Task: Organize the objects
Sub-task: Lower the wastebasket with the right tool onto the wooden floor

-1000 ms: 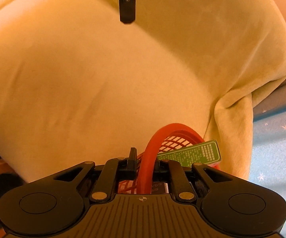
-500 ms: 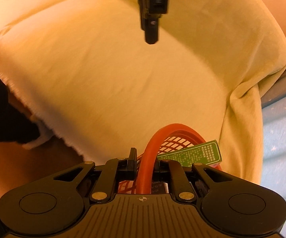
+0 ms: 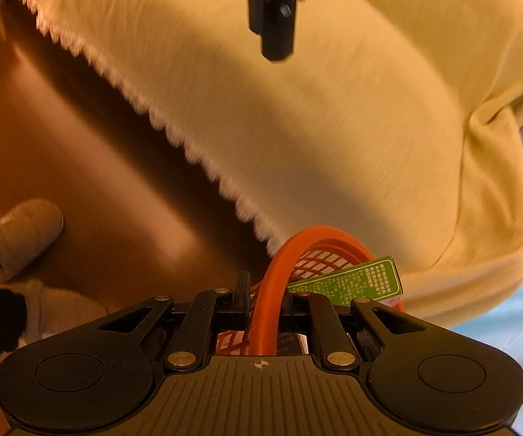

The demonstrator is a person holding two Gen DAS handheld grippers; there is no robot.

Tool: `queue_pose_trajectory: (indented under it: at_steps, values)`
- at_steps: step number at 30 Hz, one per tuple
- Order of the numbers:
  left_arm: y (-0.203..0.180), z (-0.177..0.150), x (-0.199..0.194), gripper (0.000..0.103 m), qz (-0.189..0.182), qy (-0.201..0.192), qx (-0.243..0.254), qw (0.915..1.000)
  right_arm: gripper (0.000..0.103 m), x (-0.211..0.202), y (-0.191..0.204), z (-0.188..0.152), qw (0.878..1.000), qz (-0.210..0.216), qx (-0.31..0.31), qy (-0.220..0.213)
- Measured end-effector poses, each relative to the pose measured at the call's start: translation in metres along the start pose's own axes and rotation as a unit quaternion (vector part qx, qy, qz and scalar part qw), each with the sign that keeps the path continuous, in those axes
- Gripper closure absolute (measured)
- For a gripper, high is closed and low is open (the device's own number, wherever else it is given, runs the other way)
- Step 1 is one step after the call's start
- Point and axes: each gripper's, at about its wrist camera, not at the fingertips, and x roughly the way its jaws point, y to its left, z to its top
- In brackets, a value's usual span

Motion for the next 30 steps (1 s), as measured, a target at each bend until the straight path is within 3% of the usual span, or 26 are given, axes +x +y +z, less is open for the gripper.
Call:
queue_pose_trajectory:
  at_steps: [4, 10, 20, 23, 27, 30]
  values:
    - [0.001, -0.035, 0.035, 0.076, -0.002, 0.007, 0.003, 1.0000, 0.095, 0.046, 0.023, -0.025, 1.000, -0.004, 0.006, 0.008]
    - [0.024, -0.070, 0.094, 0.074, 0.013, -0.007, -0.010, 0.9998, 0.095, 0.140, 0.051, -0.052, 1.000, -0.002, -0.014, -0.014]
    - [0.060, -0.092, 0.212, 0.074, 0.040, -0.002, -0.030, 0.9987, 0.095, 0.280, 0.052, -0.076, 0.997, -0.044, -0.012, -0.067]
    - [0.063, -0.097, 0.230, 0.074, 0.033, -0.001, -0.038, 0.9987, 0.095, 0.303, 0.051, -0.084, 0.996, -0.047, -0.008, -0.076]
    - [0.057, -0.104, 0.244, 0.072, 0.022, 0.007, -0.031, 0.9992, 0.094, 0.305, 0.061, -0.088, 0.993, -0.055, -0.016, -0.102]
    - [0.053, -0.109, 0.249, 0.072, 0.017, 0.019, -0.030, 0.9992, 0.095, 0.303, 0.066, -0.091, 0.994, -0.054, -0.010, -0.099]
